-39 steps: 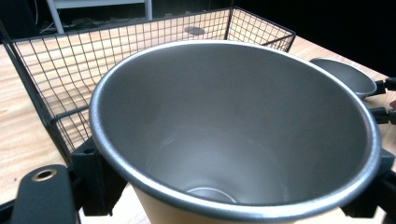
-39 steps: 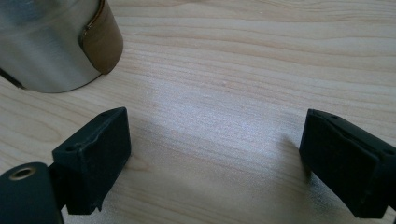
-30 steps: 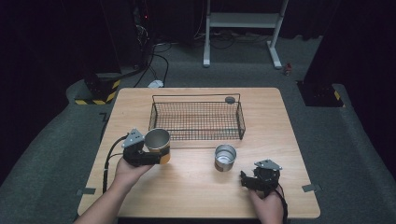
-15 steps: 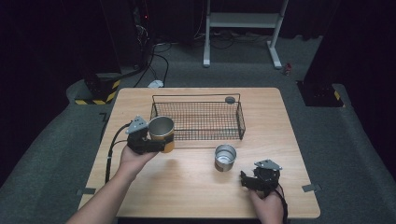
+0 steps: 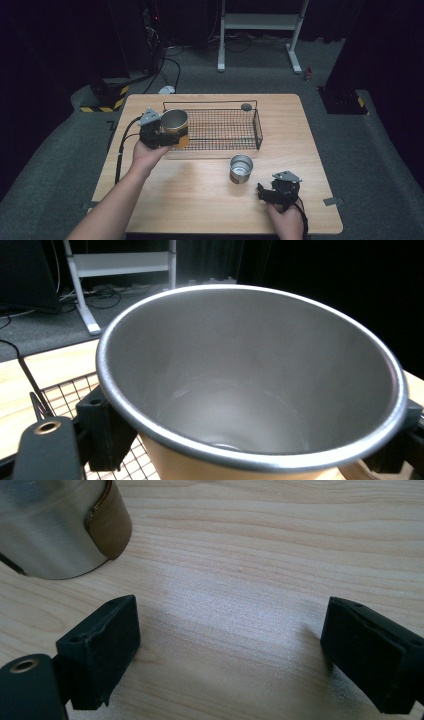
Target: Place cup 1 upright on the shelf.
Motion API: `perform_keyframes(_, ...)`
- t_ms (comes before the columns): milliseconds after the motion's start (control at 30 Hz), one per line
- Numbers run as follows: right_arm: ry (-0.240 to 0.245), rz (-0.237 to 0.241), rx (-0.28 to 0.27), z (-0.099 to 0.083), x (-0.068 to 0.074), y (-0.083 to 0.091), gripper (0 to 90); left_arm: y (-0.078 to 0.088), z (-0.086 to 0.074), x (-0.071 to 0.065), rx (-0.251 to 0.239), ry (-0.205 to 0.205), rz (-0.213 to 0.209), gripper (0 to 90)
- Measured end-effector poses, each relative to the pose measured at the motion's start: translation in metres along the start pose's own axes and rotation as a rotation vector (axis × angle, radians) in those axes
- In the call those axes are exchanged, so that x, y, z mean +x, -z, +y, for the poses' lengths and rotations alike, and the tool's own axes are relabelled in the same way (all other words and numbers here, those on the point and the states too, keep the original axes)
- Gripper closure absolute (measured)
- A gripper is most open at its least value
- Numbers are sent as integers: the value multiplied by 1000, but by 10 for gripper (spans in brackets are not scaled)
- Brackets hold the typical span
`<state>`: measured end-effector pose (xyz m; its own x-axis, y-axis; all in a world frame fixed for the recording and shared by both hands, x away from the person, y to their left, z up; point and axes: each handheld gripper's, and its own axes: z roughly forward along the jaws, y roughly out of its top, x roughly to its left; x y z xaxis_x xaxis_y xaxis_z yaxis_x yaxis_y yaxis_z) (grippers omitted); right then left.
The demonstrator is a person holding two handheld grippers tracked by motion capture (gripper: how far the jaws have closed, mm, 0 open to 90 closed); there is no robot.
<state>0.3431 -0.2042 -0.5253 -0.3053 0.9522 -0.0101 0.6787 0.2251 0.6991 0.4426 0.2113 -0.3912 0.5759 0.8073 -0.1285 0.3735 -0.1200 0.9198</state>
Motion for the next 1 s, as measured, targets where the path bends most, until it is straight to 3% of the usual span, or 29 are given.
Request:
perform_keyframes(167, 1, 1, 0, 0, 0, 0, 88, -6, 8, 10, -10, 26, 20, 147)
perform_keyframes(633, 3, 1, -1, 0, 0, 0, 88, -22, 19, 28, -10, 33, 67, 147)
perform_keyframes(1000, 5, 2, -2, 0, 0, 0, 88, -47, 11, 30, 49, 54, 92, 147)
